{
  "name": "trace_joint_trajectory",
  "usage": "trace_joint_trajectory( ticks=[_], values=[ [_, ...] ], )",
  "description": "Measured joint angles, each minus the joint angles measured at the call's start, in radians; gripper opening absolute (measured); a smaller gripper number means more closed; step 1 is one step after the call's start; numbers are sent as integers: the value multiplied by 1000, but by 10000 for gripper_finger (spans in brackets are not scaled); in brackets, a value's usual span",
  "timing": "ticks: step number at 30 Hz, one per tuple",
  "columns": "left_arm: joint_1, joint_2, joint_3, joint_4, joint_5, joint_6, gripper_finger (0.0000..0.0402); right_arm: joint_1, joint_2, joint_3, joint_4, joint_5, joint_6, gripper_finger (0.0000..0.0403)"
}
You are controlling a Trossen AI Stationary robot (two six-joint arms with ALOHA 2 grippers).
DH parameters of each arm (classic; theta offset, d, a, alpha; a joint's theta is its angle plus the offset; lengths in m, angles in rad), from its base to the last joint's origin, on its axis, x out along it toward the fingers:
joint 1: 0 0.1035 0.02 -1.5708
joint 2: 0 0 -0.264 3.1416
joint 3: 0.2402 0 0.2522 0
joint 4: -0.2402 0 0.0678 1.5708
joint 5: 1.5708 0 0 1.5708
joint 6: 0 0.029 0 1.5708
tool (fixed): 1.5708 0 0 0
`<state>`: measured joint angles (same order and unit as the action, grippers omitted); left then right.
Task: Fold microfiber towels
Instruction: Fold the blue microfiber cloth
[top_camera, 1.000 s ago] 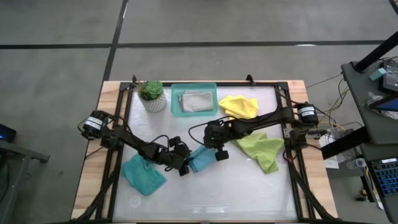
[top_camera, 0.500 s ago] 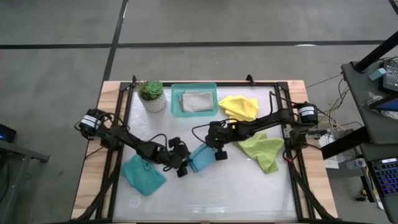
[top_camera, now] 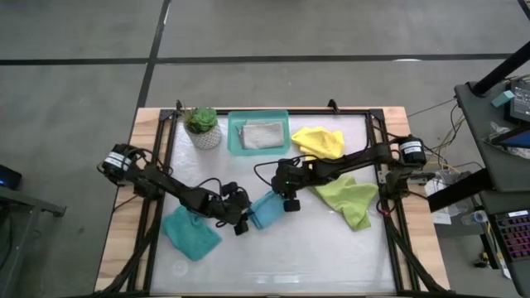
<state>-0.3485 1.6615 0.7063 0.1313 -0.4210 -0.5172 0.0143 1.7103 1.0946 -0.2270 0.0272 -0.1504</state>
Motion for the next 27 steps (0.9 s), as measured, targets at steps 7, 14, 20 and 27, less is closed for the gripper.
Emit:
trace_joint_trajectory(
  ticks=[7, 14, 20, 27],
  values=[
    [3, -86, 0, -141, -32, 8, 162, 0, -55, 4, -64, 2, 24, 146],
    [-3, -162, 2, -134, -47, 50, 162, 19, -158, -54, -31, 7, 82, 117],
    [-42, -112, 5, 166, -57, 197, 123, 88, -194, -211, 315, 3, 113, 70],
    [-58, 23, 4, 320, -89, 196, 40, 128, -63, -373, 802, 136, 177, 12]
  ],
)
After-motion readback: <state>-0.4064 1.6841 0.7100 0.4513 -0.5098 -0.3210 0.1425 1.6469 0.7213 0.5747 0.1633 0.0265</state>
